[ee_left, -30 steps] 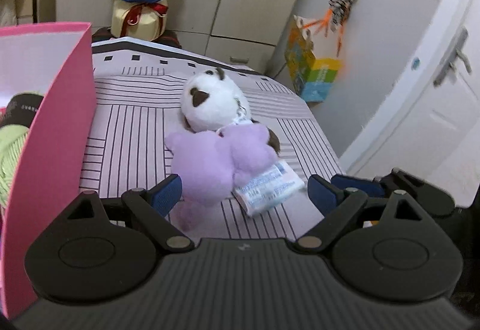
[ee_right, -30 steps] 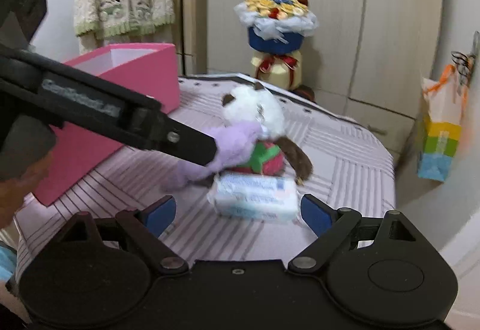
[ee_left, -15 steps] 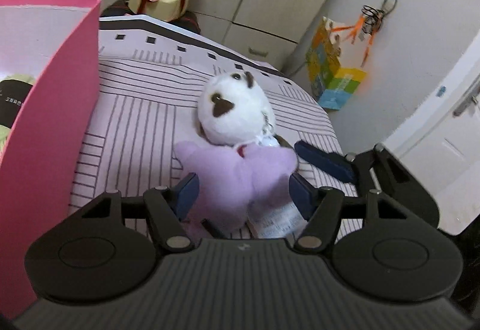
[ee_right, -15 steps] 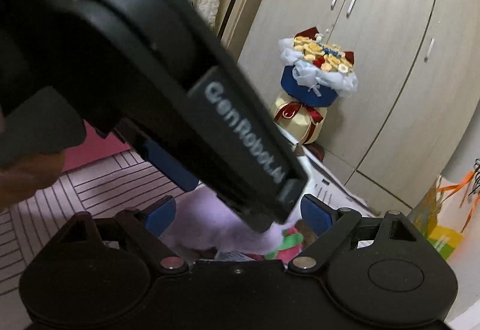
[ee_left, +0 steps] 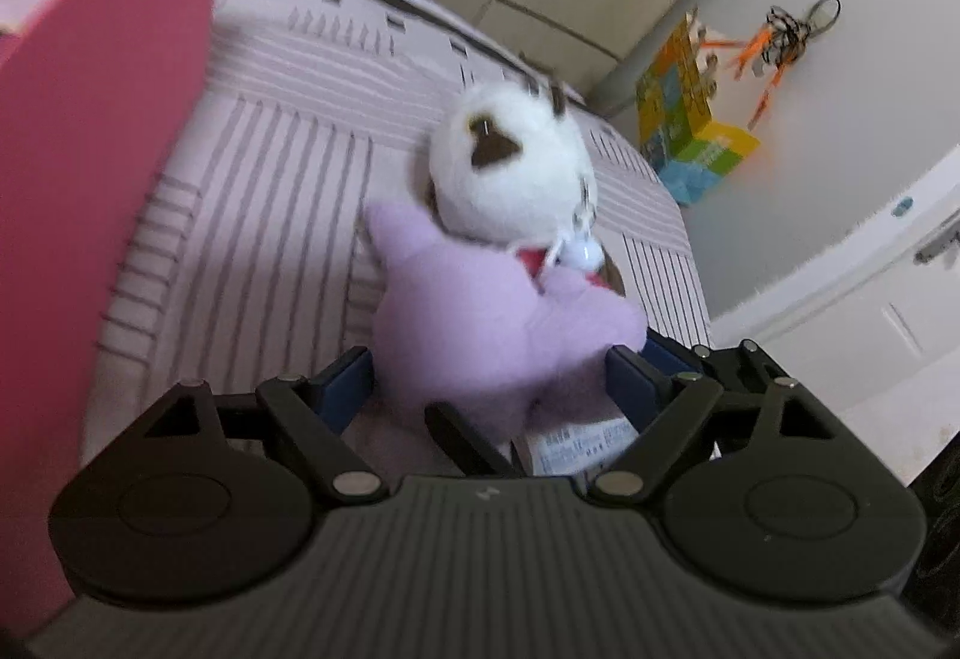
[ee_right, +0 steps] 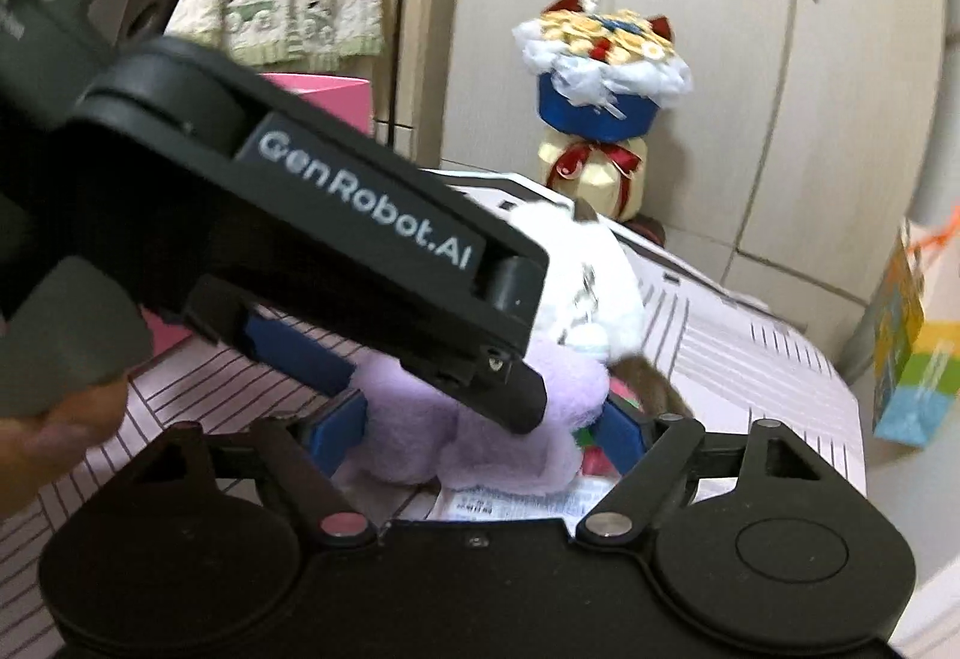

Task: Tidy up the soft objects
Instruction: 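Grasp the purple plush toy with the left tool and lift it, then carry the purple plush with the left tool into the pink box and release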

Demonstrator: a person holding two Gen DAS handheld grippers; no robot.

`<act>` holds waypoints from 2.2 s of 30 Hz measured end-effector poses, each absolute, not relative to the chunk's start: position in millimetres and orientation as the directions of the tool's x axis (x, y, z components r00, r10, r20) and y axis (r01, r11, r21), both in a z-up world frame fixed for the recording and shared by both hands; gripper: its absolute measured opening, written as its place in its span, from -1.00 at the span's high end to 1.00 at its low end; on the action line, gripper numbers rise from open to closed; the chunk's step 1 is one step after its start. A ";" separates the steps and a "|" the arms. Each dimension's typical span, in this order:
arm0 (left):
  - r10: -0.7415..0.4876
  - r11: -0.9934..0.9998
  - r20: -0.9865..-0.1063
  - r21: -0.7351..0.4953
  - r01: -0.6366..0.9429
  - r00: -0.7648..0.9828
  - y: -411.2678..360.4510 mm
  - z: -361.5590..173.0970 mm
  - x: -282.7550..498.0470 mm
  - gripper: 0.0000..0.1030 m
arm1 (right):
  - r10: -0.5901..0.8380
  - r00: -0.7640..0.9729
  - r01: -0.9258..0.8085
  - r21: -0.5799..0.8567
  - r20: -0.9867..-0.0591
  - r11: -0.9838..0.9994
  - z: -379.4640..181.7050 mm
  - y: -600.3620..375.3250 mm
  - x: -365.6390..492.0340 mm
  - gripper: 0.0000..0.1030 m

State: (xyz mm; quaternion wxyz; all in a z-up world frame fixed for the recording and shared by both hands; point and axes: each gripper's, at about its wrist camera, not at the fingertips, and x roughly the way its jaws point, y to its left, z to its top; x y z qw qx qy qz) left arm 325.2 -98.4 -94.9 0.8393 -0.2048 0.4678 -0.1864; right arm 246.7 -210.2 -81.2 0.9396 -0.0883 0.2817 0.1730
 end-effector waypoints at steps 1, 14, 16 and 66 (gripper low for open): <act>-0.505 0.846 -0.703 -0.519 0.123 0.502 -98.2 -95.1 323.5 -0.63 | 0.279 0.781 -0.367 -0.049 -0.558 0.929 -81.6 -211.2 244.2 -0.54; -0.458 0.887 -0.678 -0.394 0.243 0.575 -110.2 -75.9 285.6 -0.35 | 0.224 0.811 -0.231 0.055 -0.541 0.971 -81.2 -202.1 212.6 -0.40; -0.462 0.886 -0.684 -0.387 0.255 0.565 -108.9 -72.9 279.6 -0.35 | 0.219 0.808 -0.221 0.064 -0.547 0.973 -79.6 -198.2 210.2 -0.40; -0.505 0.862 -0.593 -0.311 0.399 0.627 60.8 55.9 149.1 -0.17 | 0.448 0.735 -0.512 0.016 -0.510 0.859 48.1 -65.7 138.0 -0.44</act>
